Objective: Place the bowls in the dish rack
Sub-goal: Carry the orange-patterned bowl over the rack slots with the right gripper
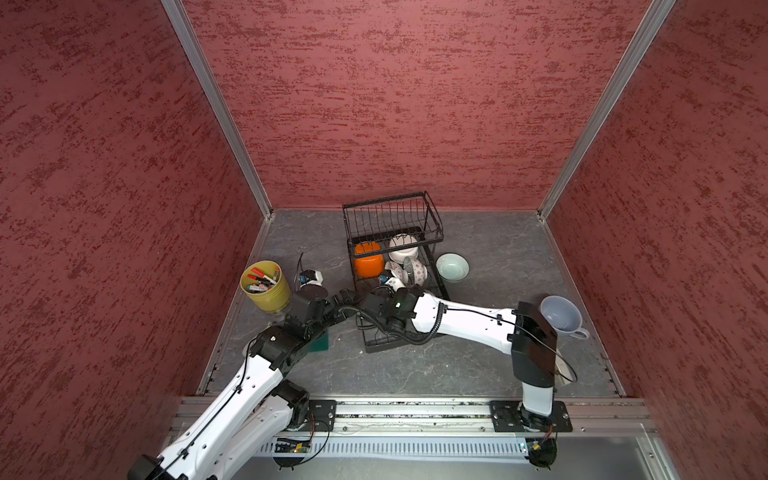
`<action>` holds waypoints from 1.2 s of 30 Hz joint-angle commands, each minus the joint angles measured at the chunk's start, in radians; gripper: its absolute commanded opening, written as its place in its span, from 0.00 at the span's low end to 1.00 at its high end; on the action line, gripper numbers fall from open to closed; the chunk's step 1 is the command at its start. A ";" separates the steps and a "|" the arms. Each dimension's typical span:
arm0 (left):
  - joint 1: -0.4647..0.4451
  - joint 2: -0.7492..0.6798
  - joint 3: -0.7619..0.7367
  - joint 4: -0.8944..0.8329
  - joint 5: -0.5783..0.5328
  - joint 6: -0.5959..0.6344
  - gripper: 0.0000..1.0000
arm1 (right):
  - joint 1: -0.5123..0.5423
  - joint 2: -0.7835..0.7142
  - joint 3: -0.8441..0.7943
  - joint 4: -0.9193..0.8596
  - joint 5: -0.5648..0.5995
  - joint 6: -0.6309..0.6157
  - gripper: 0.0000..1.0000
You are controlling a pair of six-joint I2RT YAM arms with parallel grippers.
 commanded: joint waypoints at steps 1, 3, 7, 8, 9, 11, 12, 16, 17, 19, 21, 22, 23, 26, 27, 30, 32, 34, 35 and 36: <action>0.022 -0.021 -0.012 -0.007 0.017 0.014 0.99 | 0.017 0.022 0.051 -0.064 0.095 0.053 0.00; 0.032 -0.028 -0.018 0.004 0.028 0.015 1.00 | 0.022 0.043 0.062 -0.085 0.110 0.059 0.00; 0.044 -0.033 -0.021 0.008 0.034 0.016 1.00 | 0.028 0.075 0.079 -0.115 0.124 0.075 0.00; 0.048 -0.032 -0.023 0.009 0.037 0.017 1.00 | 0.029 0.080 0.081 -0.119 0.122 0.080 0.00; 0.050 -0.035 -0.024 0.011 0.040 0.017 1.00 | 0.030 0.084 0.081 -0.118 0.118 0.082 0.00; 0.055 -0.040 -0.027 0.016 0.044 0.018 1.00 | 0.032 0.090 0.081 -0.116 0.110 0.083 0.00; 0.059 -0.042 -0.030 0.017 0.046 0.020 1.00 | 0.034 0.093 0.080 -0.115 0.109 0.086 0.00; 0.077 -0.052 -0.031 0.013 0.055 0.024 1.00 | 0.036 0.108 0.078 -0.113 0.102 0.089 0.00; 0.082 -0.055 -0.031 0.012 0.060 0.026 1.00 | 0.037 0.115 0.076 -0.115 0.101 0.091 0.00; 0.092 -0.063 -0.031 0.007 0.063 0.030 1.00 | 0.038 0.126 0.075 -0.114 0.098 0.091 0.00; 0.103 -0.071 -0.032 0.005 0.071 0.031 1.00 | 0.040 0.136 0.077 -0.117 0.099 0.093 0.00; 0.109 -0.074 -0.034 0.004 0.076 0.033 1.00 | 0.041 0.140 0.076 -0.117 0.101 0.093 0.00; 0.118 -0.079 -0.035 0.003 0.080 0.033 1.00 | 0.041 0.145 0.076 -0.119 0.099 0.092 0.00; 0.135 -0.085 -0.038 0.001 0.093 0.036 1.00 | 0.043 0.157 0.076 -0.126 0.105 0.097 0.00; 0.141 -0.086 -0.038 -0.001 0.096 0.036 1.00 | 0.044 0.161 0.077 -0.131 0.111 0.100 0.00; 0.152 -0.086 -0.039 0.001 0.108 0.039 1.00 | 0.044 0.177 0.085 -0.158 0.128 0.111 0.00; 0.160 -0.085 -0.039 0.005 0.116 0.039 1.00 | 0.045 0.190 0.093 -0.181 0.141 0.122 0.00; 0.165 -0.086 -0.042 0.006 0.119 0.039 1.00 | 0.045 0.198 0.097 -0.195 0.152 0.123 0.00; 0.168 -0.086 -0.044 0.009 0.121 0.039 0.99 | 0.045 0.201 0.101 -0.199 0.154 0.123 0.00; 0.171 -0.086 -0.046 0.012 0.124 0.039 1.00 | 0.044 0.203 0.105 -0.198 0.158 0.120 0.00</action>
